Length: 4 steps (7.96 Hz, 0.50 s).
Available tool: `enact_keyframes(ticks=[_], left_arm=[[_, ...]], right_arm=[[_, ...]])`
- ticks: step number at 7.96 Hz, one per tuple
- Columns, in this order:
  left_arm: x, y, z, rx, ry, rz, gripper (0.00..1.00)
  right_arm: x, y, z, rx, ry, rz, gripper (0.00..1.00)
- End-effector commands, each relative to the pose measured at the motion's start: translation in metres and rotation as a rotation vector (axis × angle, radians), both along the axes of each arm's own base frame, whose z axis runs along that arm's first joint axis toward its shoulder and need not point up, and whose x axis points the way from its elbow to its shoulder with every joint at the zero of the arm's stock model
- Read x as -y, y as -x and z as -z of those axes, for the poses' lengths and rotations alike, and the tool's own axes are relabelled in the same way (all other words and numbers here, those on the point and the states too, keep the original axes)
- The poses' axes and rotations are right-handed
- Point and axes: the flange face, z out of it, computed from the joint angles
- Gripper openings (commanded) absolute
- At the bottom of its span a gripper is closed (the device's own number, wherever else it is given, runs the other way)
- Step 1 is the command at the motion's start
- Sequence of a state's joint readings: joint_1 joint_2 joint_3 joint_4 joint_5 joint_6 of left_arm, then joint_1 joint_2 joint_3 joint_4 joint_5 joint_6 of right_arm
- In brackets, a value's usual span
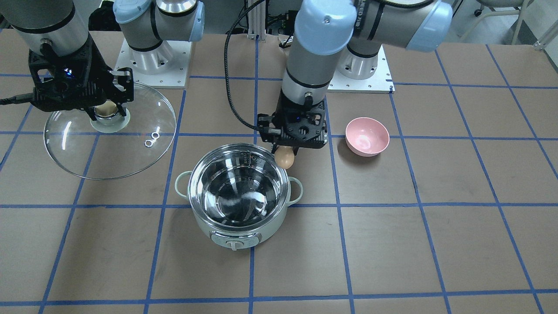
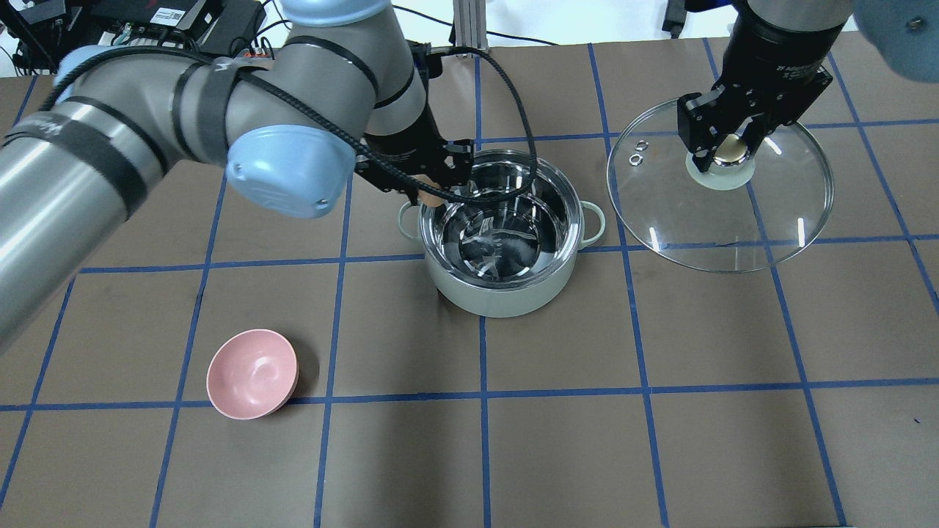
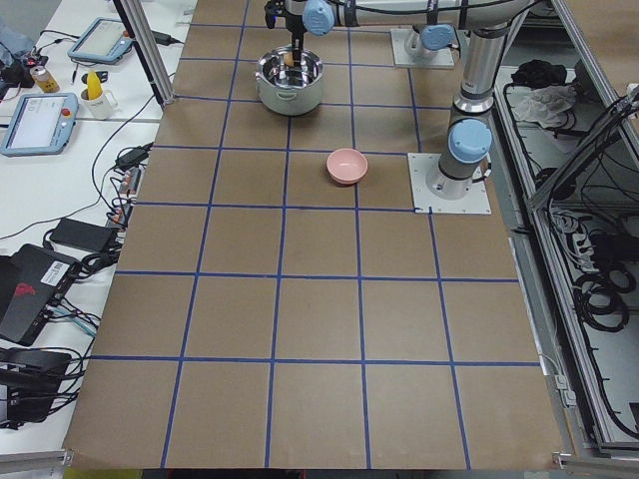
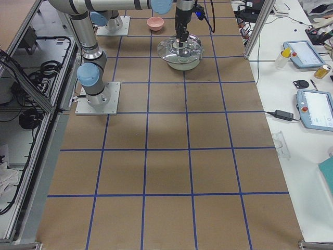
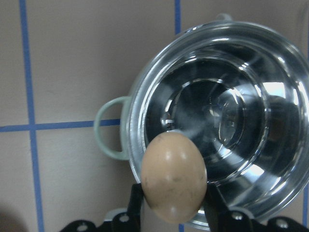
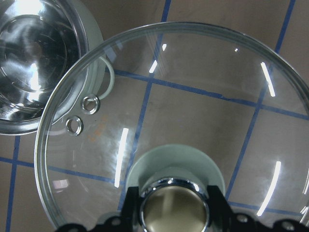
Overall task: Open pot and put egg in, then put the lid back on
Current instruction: 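Lower the egg into the pot and open the left gripper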
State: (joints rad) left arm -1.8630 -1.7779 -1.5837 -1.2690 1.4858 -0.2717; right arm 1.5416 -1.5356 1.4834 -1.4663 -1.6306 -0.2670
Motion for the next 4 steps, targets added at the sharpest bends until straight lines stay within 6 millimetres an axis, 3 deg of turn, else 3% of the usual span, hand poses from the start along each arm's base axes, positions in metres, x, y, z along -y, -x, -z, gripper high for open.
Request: enact_keyframes(ticks=[1, 2, 4], left_arm=[[0.026, 0.065, 0.057, -0.025, 0.002, 0.066, 0.16], [0.034, 0.069, 0.075, -0.020, 0.013, 0.071, 0.17], [0.037, 0.073, 0.079, -0.028, 0.040, 0.079, 0.22]], right_arm=[[-0.002, 0.000, 0.002, 0.000, -0.015, 0.000, 0.00], [-0.001, 0.000, 0.002, 0.000, -0.014, 0.000, 0.00], [-0.002, 0.000, 0.002, -0.001, -0.015, -0.003, 0.00]])
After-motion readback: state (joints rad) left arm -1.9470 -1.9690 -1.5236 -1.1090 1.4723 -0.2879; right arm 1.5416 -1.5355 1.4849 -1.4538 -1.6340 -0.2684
